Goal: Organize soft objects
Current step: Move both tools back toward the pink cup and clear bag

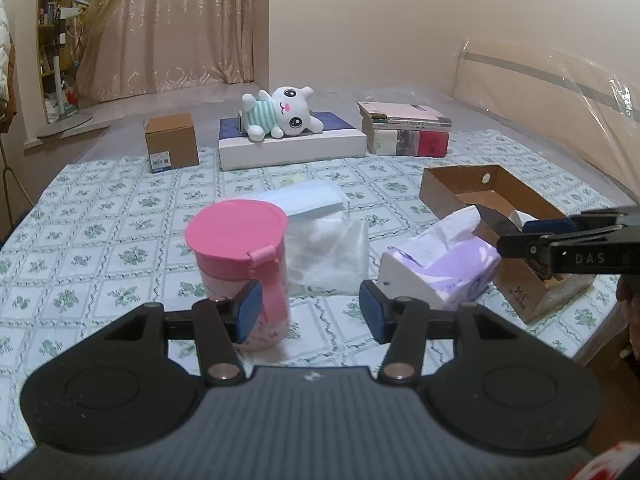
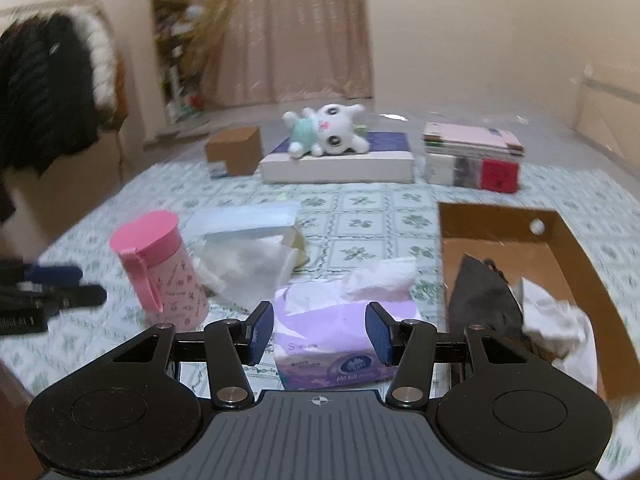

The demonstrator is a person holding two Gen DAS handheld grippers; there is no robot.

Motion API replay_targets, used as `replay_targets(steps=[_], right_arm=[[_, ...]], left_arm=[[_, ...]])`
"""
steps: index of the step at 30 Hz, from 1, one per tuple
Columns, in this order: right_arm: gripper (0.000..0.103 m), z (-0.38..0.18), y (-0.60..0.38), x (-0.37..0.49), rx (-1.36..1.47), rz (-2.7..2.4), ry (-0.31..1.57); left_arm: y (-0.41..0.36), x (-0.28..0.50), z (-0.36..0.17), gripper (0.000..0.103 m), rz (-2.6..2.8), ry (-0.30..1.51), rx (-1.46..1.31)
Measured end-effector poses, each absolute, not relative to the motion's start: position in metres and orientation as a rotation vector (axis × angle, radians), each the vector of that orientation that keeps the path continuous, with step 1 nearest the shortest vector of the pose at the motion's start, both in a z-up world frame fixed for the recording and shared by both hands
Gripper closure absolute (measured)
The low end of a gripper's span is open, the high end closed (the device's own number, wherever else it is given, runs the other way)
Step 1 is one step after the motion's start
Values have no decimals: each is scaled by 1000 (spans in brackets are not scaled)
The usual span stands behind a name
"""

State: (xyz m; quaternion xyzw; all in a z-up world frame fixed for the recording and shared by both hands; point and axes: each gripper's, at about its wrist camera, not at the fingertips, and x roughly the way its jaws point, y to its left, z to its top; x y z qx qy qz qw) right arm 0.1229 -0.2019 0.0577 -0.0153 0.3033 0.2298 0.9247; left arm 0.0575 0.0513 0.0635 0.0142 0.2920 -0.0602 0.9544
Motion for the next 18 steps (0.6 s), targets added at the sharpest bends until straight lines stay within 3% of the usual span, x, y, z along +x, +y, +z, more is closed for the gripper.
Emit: replay_targets(steps=[14,18], right_arm=[[50,63,-133,191,-420,757,542],[39,60,-108,219,-537,835,532]], left_arm=[[123,106,91,49,-173,607,146],[146,133,97,47,-198,622,192]])
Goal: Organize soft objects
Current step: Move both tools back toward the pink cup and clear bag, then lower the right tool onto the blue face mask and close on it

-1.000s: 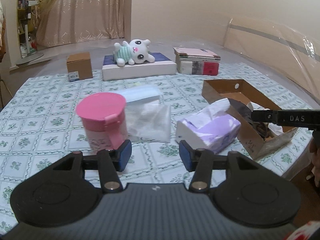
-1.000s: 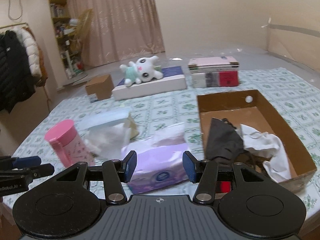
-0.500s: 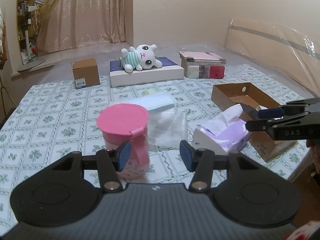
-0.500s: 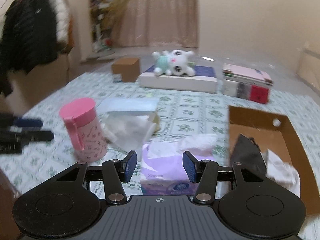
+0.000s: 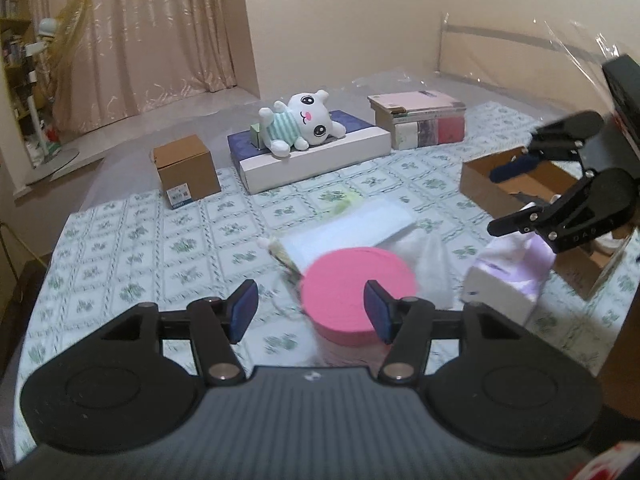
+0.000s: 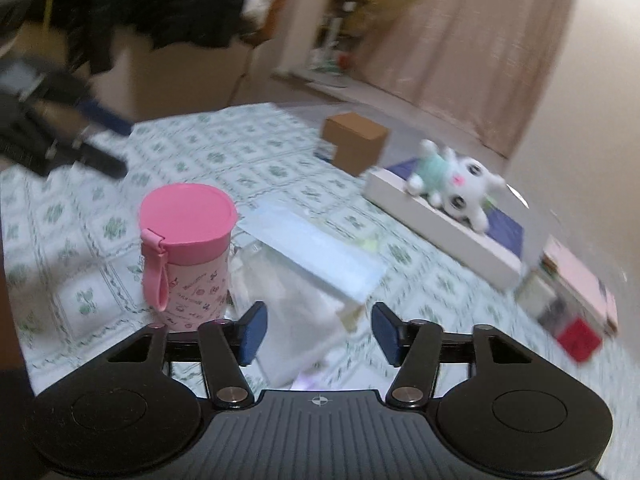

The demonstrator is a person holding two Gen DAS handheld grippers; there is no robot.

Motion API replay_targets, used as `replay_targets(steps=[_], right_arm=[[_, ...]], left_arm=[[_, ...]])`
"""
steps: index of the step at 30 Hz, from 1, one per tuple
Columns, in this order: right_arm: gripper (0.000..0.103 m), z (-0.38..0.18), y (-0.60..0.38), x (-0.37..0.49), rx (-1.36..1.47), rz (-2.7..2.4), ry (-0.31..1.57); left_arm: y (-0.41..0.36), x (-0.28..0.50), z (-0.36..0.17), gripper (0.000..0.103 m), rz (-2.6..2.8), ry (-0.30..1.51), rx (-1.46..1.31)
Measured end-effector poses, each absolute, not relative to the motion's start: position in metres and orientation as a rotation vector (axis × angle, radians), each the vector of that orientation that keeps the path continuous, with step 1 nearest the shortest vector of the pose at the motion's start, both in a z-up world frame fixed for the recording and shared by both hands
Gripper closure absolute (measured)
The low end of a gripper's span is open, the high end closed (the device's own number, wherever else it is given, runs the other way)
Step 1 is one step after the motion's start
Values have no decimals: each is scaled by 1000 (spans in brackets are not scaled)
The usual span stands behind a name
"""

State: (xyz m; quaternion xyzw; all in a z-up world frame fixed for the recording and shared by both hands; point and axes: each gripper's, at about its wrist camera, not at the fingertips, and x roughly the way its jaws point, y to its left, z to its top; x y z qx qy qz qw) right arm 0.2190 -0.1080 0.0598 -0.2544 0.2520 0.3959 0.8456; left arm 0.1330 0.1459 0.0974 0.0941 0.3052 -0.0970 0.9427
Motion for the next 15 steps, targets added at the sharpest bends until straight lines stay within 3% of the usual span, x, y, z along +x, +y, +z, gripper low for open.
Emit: replay_targets(steps=[15], right_arm=[[27,19,-33,320,-806,1042,660]], left_arm=[[203,226,72,42,-253,703,228]])
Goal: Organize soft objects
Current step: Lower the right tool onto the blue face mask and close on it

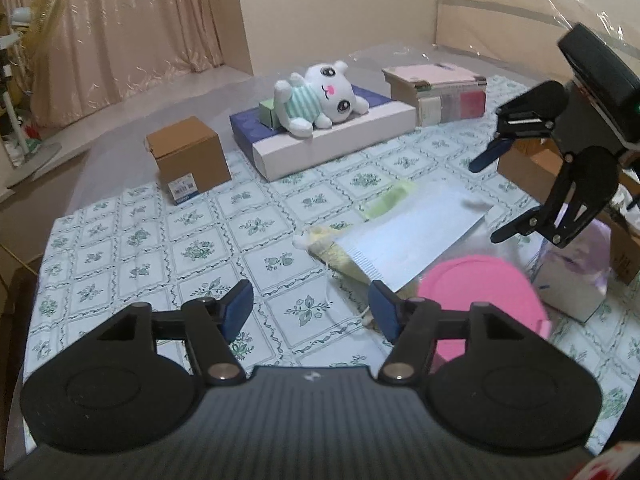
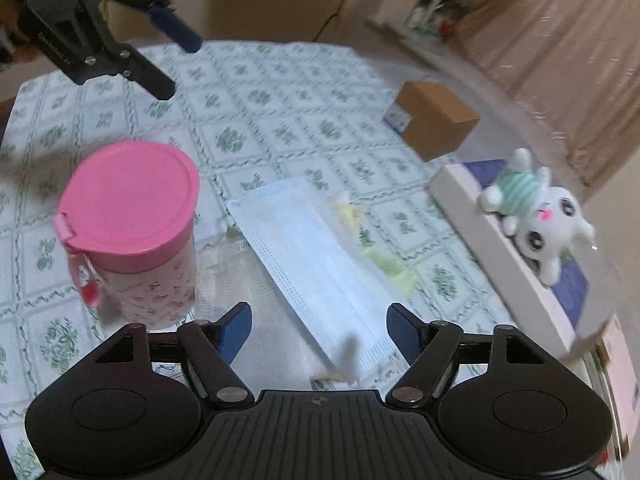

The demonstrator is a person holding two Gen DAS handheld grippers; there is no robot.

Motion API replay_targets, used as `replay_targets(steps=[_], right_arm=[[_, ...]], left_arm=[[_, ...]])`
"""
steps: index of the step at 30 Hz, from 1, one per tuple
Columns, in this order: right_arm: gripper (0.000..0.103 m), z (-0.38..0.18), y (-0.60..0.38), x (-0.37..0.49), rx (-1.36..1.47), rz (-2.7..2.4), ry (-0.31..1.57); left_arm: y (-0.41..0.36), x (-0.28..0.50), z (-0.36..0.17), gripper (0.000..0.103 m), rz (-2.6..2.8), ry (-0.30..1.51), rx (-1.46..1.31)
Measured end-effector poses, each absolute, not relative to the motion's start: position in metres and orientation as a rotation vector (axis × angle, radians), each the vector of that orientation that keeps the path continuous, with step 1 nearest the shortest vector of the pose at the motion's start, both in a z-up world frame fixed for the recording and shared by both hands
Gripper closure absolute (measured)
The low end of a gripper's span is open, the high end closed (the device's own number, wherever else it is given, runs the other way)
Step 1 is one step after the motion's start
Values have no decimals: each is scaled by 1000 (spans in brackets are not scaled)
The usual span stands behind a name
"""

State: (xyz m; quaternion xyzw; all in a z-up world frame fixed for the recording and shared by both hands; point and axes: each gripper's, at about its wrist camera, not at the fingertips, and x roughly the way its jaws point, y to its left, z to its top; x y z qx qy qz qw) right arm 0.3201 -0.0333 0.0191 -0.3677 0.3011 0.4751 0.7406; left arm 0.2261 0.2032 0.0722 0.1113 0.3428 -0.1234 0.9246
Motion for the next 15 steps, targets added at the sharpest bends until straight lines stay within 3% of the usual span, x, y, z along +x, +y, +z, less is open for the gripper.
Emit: replay_targets(steps=[15], right_arm=[[27,-15,12,388,-876,1148,843]], left_arm=[[216,268,42,40,-295,733,232]])
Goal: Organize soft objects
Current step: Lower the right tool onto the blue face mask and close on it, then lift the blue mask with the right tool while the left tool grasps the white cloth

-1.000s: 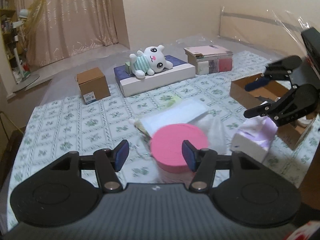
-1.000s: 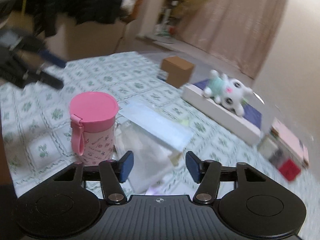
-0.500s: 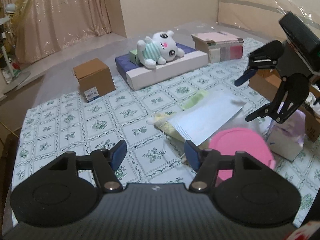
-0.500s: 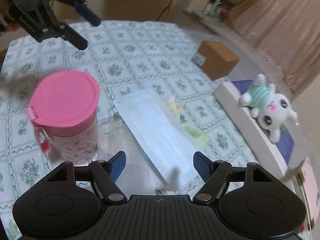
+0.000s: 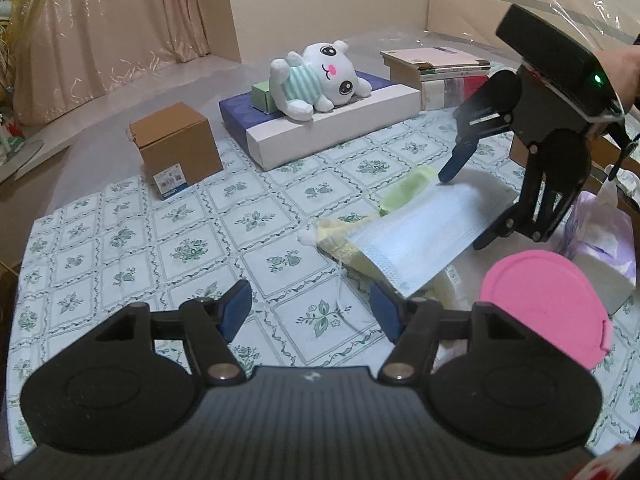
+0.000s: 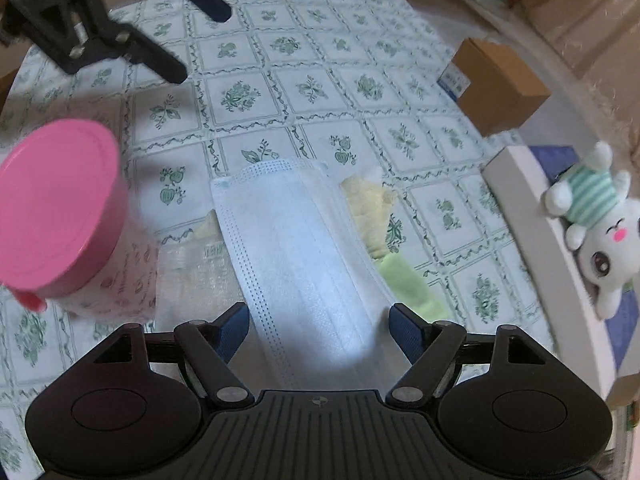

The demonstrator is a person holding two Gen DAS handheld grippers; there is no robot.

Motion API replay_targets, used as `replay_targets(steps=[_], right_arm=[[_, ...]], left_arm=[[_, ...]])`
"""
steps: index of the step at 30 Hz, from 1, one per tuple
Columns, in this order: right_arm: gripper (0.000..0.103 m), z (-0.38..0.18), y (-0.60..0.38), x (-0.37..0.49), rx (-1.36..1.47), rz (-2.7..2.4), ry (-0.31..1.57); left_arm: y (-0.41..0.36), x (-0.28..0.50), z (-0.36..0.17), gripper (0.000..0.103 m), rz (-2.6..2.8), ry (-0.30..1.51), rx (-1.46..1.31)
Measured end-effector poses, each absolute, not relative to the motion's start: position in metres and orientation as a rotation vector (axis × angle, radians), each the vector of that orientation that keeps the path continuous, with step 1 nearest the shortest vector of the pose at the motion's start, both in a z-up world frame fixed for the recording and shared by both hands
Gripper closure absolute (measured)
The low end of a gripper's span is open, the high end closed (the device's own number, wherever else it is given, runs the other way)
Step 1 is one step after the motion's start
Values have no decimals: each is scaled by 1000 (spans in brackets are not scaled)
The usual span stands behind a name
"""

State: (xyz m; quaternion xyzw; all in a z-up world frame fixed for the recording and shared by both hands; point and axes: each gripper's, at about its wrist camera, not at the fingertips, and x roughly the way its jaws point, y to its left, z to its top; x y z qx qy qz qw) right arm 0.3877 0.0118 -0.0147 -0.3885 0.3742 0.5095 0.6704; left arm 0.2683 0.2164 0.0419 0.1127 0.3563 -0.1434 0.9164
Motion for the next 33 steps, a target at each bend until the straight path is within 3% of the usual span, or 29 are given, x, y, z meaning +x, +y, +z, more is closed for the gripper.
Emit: replay_targets(steps=[2,4,9,16,24,33], right_arm=[[28,-13,12,390,-846,1149,861],[42,-12,13,392,-817,1158,882],[65,-8,12,391,-786,1151,901],[77,13,2,393,-707,1106,868],[79,38,-18,394,-595,1042,843],[79,20,-27,387,-585,1001,913]], left_arm=[[217,271,39,40,-298,738,229],[218,273,35,40,-300,743,227],[219,277,28,40,-302,757,223],[217,283,28,40,-324,775,221],[207,290,45,40,-338,759,217],[190,293,61,40,-358,739,223]])
